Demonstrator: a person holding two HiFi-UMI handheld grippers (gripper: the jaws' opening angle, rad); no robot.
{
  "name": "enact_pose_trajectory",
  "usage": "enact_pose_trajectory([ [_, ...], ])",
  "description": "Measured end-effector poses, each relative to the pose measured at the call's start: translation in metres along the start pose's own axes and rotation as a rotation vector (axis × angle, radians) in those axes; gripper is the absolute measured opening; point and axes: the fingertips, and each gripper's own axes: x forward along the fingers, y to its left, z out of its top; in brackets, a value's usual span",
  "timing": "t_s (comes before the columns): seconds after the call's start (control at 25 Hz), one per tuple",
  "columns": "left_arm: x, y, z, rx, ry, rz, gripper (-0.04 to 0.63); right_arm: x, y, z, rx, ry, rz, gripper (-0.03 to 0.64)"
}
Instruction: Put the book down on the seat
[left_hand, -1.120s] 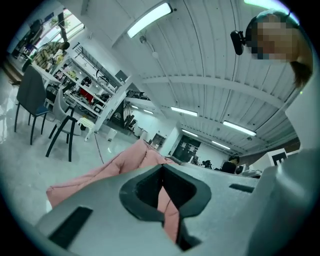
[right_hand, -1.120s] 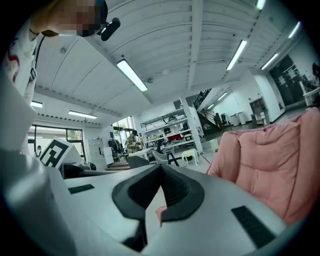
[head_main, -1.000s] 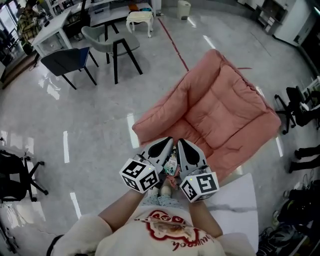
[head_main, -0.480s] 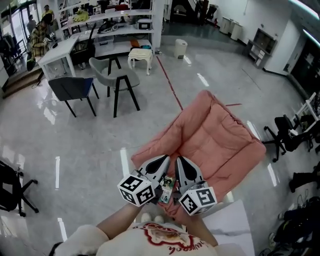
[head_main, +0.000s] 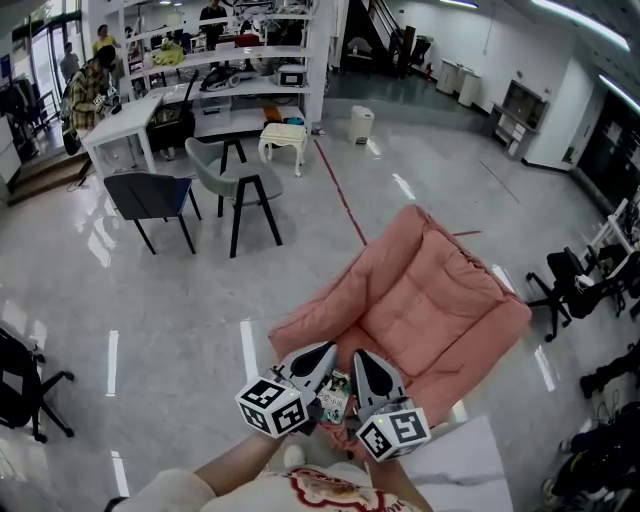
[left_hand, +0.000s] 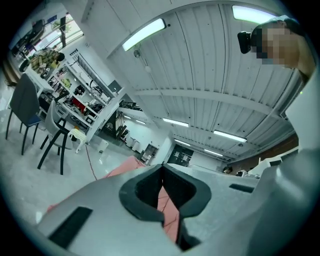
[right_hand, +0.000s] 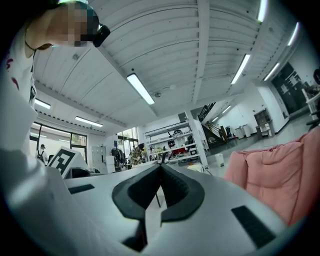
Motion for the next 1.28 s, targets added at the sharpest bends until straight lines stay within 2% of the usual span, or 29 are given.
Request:
enact_pose_trajectory([
  [0.12, -0.011, -0.009, 0.0, 0.029, 0.001, -0.011, 0.005, -0.011, 0.009, -0.002, 0.012, -0.007, 0.015, 0.0],
  [0.36, -0.038, -0.052, -0.011, 0.027, -0.02, -0.008, 0.005, -0.053, 0.031, 0.005, -0.009, -0.02, 0.054, 0.0],
  [0.64, -0.08, -0.128, -0.058, -0.006, -0.035, 0.01, 0.005, -0.146, 0.051, -0.007, -0.026, 0.006, 0.09, 0.0],
  [0.88, -0.126, -0.208, -0.105, -0.017, -0.067, 0.047, 0.005, -0.242, 0.073, -0.014, -0.028, 0.033, 0.13, 0.0],
  [1.0, -0.151, -0.235, -0.12, -0.015, -0.066, 0.077, 0.005, -0.273, 0.085, -0.014, -0.013, 0.034, 0.149, 0.0],
  [1.28, -0.185, -0.27, -0.121, 0.016, -0.097, 0.116, 0.005, -0.315, 0.115, -0.001, -0.044, 0.001, 0.2, 0.0],
])
